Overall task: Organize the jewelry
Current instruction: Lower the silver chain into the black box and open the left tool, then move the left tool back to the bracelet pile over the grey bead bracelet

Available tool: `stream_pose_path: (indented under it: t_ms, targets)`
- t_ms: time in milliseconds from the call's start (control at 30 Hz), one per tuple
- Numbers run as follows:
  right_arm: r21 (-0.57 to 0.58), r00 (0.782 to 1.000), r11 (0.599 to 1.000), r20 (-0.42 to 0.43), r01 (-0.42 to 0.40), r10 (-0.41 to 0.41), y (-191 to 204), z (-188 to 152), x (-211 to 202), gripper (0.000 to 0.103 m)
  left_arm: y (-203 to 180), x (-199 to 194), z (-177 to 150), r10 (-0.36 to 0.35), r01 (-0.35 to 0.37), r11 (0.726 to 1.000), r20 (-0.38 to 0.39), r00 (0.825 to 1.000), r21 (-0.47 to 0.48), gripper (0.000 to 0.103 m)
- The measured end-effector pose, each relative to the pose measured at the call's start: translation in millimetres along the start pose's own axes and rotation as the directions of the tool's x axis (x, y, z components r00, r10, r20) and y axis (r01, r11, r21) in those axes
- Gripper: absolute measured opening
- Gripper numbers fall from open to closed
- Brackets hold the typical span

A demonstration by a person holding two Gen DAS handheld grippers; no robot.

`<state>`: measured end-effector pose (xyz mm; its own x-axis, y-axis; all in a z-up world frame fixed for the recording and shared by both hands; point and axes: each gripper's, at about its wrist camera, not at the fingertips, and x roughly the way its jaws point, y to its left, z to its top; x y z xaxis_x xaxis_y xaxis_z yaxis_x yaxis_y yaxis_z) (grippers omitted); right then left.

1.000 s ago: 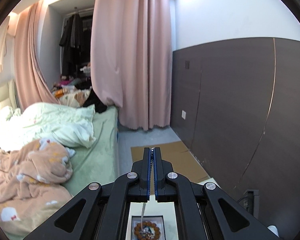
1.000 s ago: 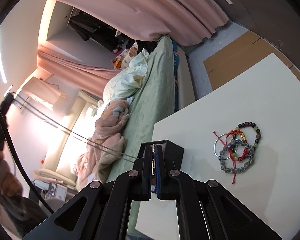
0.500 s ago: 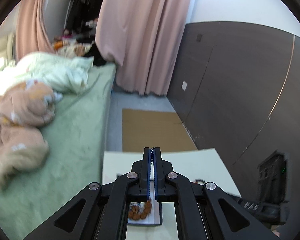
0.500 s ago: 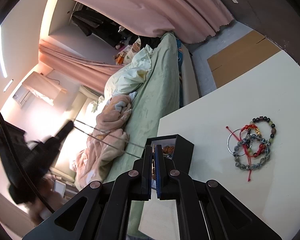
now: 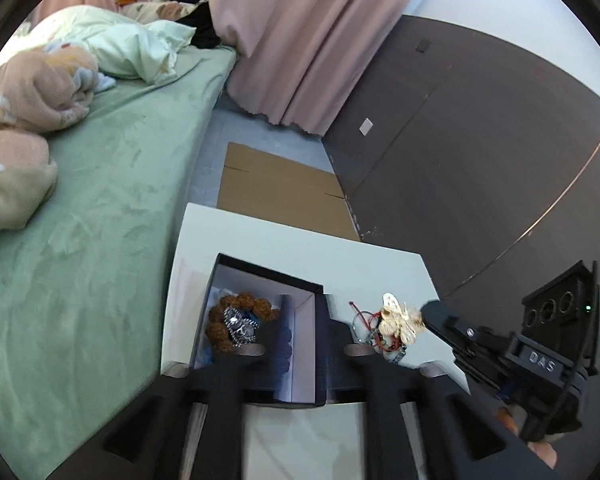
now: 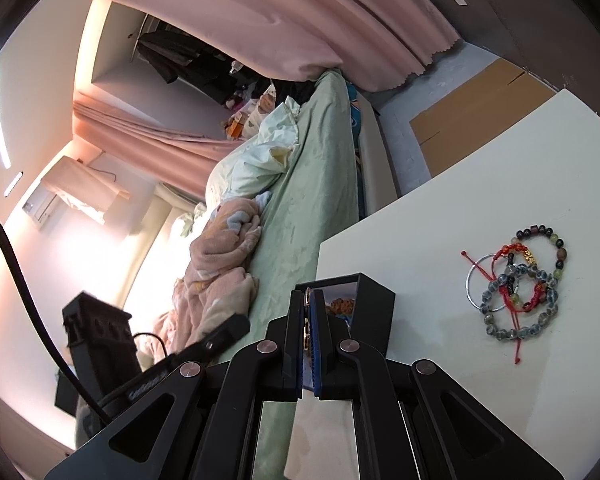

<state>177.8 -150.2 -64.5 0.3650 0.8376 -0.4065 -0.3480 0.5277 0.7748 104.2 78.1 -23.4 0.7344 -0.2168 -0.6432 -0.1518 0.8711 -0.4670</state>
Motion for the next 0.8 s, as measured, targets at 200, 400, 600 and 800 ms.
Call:
stream_pose_path:
  t_ms: [200,400,600,800]
  targets:
    - [0.011,1.0,1.0,-0.014,-0.007,0.008,4.3,-3.8,21.7,0.005,12.5,-22.5,2.9,0.009,-0.005,0.999,0.085,0.996,-0.044,0.09]
    - [-0.034,0.999,0.999,-0.05,-0.007,0.006,19.8,-9.7,50.4,0.005,23.1,-27.2,2.8,0.025,-0.019,0.997,0.086,0.996,-0.07,0.09]
    - [-0.019,0.987,0.994,-0.118,0.106,-0.107,8.9,-14.0,67.0,0.044,22.6,-32.8,1.4,0.044,-0.038,0.998,0.106,0.993,-0.055,0.09]
    - [0.005,0.989,0.993,-0.089,0.121,-0.12,-0.8,-9.3,37.9,0.047,15.6,-28.0,-1.9,0.043,-0.039,0.998,0.097,0.994,-0.039,0.09]
